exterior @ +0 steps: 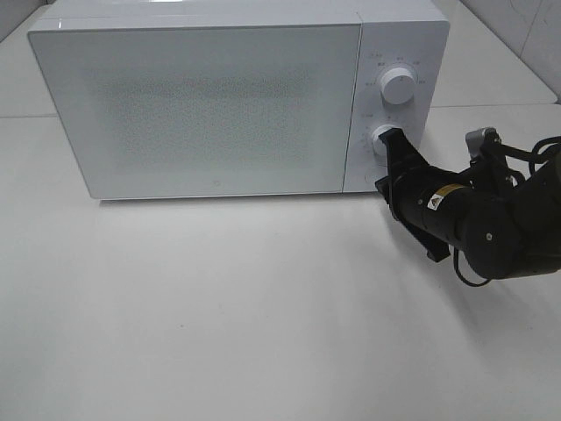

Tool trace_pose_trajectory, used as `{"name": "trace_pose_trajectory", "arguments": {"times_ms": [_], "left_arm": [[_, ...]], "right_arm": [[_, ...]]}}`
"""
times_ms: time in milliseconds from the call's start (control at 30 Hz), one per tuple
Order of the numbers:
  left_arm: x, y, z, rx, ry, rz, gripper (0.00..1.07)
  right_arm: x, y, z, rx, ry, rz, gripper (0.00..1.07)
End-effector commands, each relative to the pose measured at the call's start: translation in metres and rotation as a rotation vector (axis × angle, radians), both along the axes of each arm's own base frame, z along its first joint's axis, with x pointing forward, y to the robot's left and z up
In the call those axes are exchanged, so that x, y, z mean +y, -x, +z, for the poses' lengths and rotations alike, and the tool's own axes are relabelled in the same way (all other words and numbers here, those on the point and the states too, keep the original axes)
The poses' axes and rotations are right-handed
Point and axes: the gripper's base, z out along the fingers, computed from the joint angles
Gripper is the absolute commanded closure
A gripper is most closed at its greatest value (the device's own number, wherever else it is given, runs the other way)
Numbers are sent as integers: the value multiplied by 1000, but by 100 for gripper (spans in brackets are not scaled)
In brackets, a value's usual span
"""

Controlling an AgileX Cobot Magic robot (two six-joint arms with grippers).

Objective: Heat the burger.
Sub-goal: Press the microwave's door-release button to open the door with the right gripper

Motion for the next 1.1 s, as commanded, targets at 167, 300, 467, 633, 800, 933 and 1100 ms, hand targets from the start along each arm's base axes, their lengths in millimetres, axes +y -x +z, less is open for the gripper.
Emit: {"name": "trace_pose_trajectory", "arguments": {"times_ms": [167, 300, 467, 633, 800, 933, 1100], "left_arm": [[0, 1, 0, -14, 4, -2, 107], [0, 1, 0, -14, 4, -2, 107], [0, 1, 0, -14, 4, -2, 107], [0, 1, 0, -14, 4, -2, 107], [0, 1, 0, -14, 4, -2, 107], [0, 1, 0, -14, 4, -2, 107], [0, 1, 0, -14, 4, -2, 107]], "right_arm": [[2, -2, -6, -23, -28, -2, 107], [1, -1, -12, -4, -37, -9, 107], [7, -10, -11, -21, -59, 5, 107], [10, -18, -7, -39, -73, -5, 107], [9, -24, -6, -7, -78, -43, 107], [12, -32, -2, -31, -62, -46, 107], [13, -39, 5, -83, -51, -47, 107]]}}
